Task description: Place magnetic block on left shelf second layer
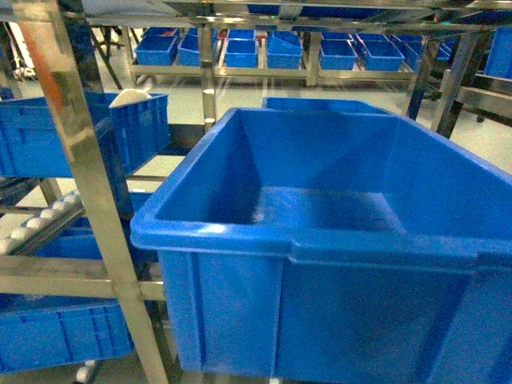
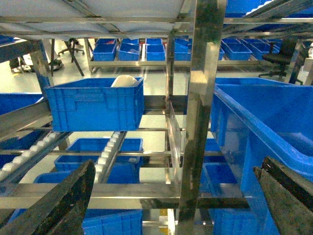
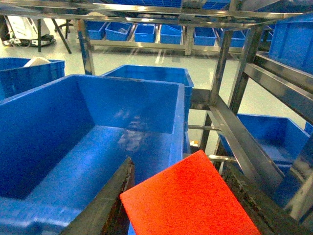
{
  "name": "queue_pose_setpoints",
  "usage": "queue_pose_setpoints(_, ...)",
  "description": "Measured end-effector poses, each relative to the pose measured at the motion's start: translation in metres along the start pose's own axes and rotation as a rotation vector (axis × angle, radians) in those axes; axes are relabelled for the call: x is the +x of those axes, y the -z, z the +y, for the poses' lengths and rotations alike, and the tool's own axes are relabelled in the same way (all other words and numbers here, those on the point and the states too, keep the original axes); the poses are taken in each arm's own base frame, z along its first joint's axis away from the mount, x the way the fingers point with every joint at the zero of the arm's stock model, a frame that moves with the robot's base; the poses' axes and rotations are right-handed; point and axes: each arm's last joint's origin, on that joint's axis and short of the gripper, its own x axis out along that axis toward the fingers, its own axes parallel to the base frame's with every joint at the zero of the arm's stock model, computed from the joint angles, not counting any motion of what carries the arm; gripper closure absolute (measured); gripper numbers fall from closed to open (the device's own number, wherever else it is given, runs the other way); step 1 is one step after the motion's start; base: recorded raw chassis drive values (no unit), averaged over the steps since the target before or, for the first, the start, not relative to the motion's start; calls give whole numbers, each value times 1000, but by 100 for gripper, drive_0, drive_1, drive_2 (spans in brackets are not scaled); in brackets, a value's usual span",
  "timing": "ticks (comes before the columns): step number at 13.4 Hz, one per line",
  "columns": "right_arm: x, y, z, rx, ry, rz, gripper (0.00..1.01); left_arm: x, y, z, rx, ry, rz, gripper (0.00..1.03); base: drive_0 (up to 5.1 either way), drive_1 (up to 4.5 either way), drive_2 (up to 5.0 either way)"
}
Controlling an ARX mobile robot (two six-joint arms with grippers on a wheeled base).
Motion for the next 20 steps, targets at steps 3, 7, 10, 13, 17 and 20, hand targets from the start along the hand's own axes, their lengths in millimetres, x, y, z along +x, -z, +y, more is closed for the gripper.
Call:
queue_pose_setpoints(3, 1, 1, 0, 1, 0, 8, 56, 0, 0, 0, 0, -1, -2, 5, 0, 0, 0)
queue_pose_setpoints(7, 1, 1, 2, 9, -15, 28, 56, 0, 0, 0, 0, 0, -1, 5, 0, 0, 0)
queue_pose_setpoints(10, 26, -6, 15, 83, -85, 136, 56, 0, 0, 0, 0, 0, -1, 5, 0, 0, 0)
queue_pose_setpoints(13, 70, -14, 44, 115, -166, 251, 56, 0, 0, 0, 0, 0, -1, 5, 0, 0, 0)
queue_pose_setpoints(17, 129, -1, 84, 109, -213, 423, 56, 0, 0, 0, 0, 0, -1, 5, 0, 0, 0)
queue_pose_setpoints(20, 151, 10, 90, 95, -134, 380, 55, 0, 0, 0, 0, 0, -1, 5, 0, 0, 0)
